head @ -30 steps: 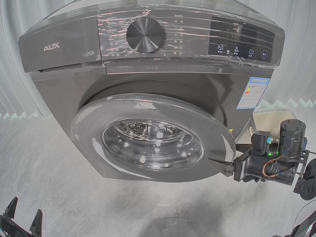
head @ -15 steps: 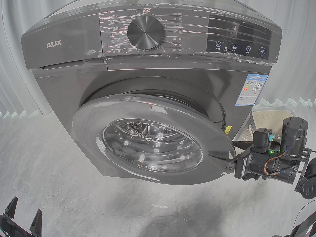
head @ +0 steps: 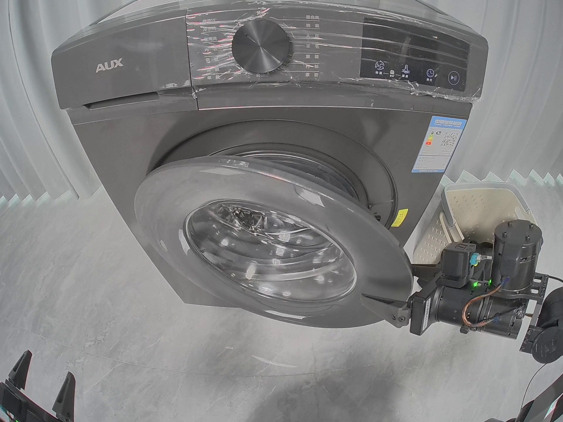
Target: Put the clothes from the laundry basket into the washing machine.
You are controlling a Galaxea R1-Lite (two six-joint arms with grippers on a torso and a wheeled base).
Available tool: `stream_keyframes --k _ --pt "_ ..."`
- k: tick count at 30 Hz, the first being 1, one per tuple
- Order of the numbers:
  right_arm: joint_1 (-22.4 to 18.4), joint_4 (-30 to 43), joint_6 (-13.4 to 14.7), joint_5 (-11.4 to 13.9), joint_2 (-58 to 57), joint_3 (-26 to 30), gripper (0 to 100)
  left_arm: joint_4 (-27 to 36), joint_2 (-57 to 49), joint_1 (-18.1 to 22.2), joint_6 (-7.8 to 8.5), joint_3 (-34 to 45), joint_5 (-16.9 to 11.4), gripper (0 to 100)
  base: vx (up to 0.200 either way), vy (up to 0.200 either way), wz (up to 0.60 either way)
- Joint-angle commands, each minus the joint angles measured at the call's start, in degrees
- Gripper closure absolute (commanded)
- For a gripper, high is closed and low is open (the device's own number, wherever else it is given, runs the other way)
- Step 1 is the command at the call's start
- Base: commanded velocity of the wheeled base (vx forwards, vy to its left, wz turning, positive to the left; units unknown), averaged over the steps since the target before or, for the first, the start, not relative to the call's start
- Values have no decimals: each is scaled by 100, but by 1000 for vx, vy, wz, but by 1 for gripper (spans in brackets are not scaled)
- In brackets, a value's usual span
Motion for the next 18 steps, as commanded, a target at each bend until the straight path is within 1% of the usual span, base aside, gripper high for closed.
stream_keyframes --k 1,4,5,10,14,18 --pt "-18 -3 1 1 -65 5 0 -1 -84 0 -2 92 -2 0 0 0 0" --pt "-27 -3 1 -7 -21 -48 0 -1 -84 0 7 92 -2 0 0 0 0" --pt "-115 -3 1 -7 -4 -101 0 -1 -84 0 -2 92 -2 0 -200 0 0" --pt "-141 -3 1 1 154 -180 0 -1 -84 0 7 92 -2 0 -200 0 0" --pt "-62 -3 1 36 163 -110 0 -1 -84 0 -2 92 -2 0 0 0 0" --pt "140 -3 19 28 102 -13 0 -1 -84 0 -2 92 -2 0 0 0 0"
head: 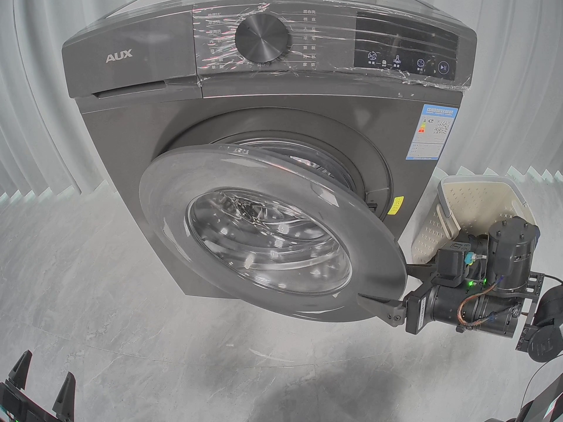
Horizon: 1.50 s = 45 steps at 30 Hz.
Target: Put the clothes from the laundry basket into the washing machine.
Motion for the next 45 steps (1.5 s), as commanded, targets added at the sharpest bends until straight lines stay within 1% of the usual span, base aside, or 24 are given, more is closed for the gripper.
stream_keyframes --k 1,7,10,16,23,27,30,33,38,40,42,45 --pt "155 -3 10 8 -58 95 0 -1 -84 0 -3 92 -2 0 0 0 0" --pt "41 -3 1 -27 -66 25 0 -1 -84 -9 -3 92 -2 0 0 0 0" --pt "-82 -3 -7 -36 -49 -28 0 -1 -84 0 5 92 -2 0 0 0 0" --pt "-258 -3 -7 -27 180 -318 0 -1 -84 0 5 92 -2 0 -200 0 0" --pt "-153 -3 1 -9 268 -230 0 -1 -84 0 -3 92 -2 0 0 0 0" --pt "76 -3 1 8 197 -90 0 -1 -84 0 -3 92 -2 0 0 0 0" --pt "173 -3 10 8 92 -11 0 -1 -84 0 5 92 -2 0 0 0 0" --pt "111 -3 10 -9 74 -28 0 -1 -84 0 5 92 -2 0 0 0 0" --pt "-38 -55 -7 -9 162 -239 0 -1 -84 0 5 92 -2 0 0 0 0" --pt "-38 -55 -7 -9 232 -283 0 -1 -84 0 5 92 -2 0 0 0 0" --pt "-30 -55 1 0 426 -441 0 -1 -84 0 5 92 -2 0 0 0 0" --pt "-12 -82 1 8 505 -476 0 -1 -84 -9 5 92 -2 0 0 0 0"
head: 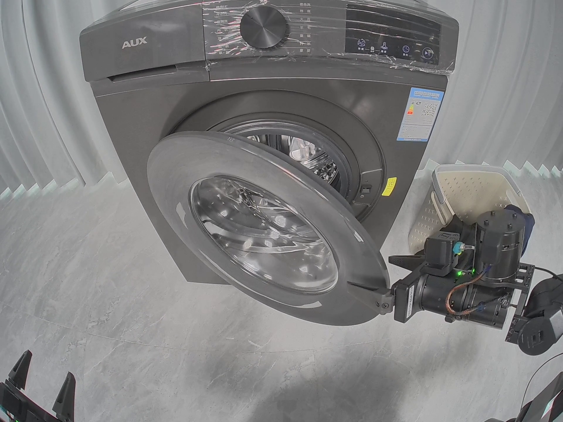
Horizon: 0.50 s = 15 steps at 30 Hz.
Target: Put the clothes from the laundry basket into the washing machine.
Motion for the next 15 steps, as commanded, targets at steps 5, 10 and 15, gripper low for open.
stream_keyframes --k 5,10,15 --pt "93 -330 1 15 287 40 0 -1 -84 -9 -4 92 -2 0 0 0 0" --pt "330 -338 10 32 225 215 0 -1 -84 0 -4 92 -2 0 0 0 0" --pt "541 -444 72 32 41 303 0 -1 -84 0 -4 92 -2 0 0 0 0"
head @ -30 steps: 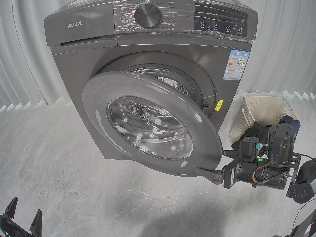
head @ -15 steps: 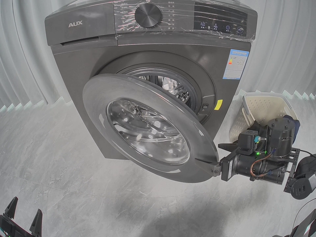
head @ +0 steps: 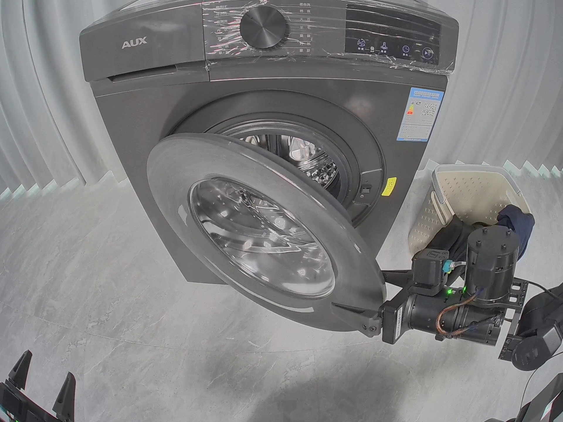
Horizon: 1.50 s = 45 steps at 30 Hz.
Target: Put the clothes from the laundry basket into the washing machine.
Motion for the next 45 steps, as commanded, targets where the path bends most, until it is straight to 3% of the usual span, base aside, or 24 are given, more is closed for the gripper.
stream_keyframes --k 1,13,31,37,45 --pt "85 -17 50 6 -128 30 0 -1 -84 0 -2 92 -2 0 0 0 0" --pt "-91 -26 59 -21 145 -269 0 -1 -84 0 -2 92 -2 0 0 0 0" --pt "498 -26 235 120 -497 267 0 -1 -84 0 -2 92 -2 0 0 0 0" --pt "375 -17 226 252 -1244 223 0 -1 -84 -9 -2 92 -2 0 0 0 0" --pt "5 44 516 436 -1648 -85 0 -1 -84 -9 -2 92 -2 0 0 0 0"
